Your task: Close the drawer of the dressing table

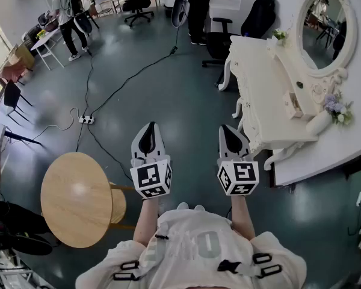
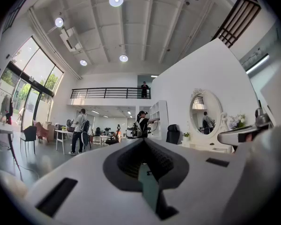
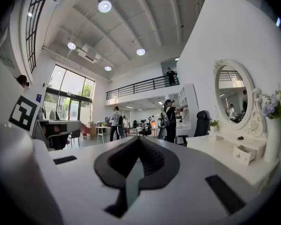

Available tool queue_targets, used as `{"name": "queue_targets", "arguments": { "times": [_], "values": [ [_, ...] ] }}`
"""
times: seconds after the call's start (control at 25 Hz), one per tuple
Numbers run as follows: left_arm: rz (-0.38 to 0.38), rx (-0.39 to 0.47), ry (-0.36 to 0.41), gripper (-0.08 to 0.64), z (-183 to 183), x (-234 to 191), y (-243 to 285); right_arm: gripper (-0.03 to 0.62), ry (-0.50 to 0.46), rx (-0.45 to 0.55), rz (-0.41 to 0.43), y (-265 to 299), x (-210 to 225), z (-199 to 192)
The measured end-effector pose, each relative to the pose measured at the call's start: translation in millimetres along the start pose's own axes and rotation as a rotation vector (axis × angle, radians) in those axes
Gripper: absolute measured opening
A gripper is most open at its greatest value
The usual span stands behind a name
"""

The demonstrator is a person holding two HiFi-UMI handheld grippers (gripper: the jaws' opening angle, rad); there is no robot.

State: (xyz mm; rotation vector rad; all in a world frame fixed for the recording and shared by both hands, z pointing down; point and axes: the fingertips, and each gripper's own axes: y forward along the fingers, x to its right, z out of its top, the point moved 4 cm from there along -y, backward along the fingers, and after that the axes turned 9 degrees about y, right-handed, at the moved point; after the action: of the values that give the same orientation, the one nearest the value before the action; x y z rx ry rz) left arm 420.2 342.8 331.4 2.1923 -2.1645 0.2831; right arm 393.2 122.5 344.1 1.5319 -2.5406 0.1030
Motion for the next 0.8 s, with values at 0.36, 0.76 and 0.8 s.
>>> {"name": "queue_targets", "arguments": {
  "times": [0.36,0.76,0.8],
  "values": [
    [-0.002,-0.019,-0.022,0.020,-15.5,-16.0,-1.4,0.008,-0.010,-0.047,0.026,9.6,-19.4,-17.2],
    [0.005,-0.019,-0.058,0.020,-32.2,-50.1,13.3,0.008,-0.017,-0.052,0.056,40.8,-44.6,-25.2],
    [0.004,-0.014,-0.060,0.019,-33.7,-53.8,15.1,0.008,0.000,-0.053,0.061,45.7,-46.5,-28.3]
  ]
}}
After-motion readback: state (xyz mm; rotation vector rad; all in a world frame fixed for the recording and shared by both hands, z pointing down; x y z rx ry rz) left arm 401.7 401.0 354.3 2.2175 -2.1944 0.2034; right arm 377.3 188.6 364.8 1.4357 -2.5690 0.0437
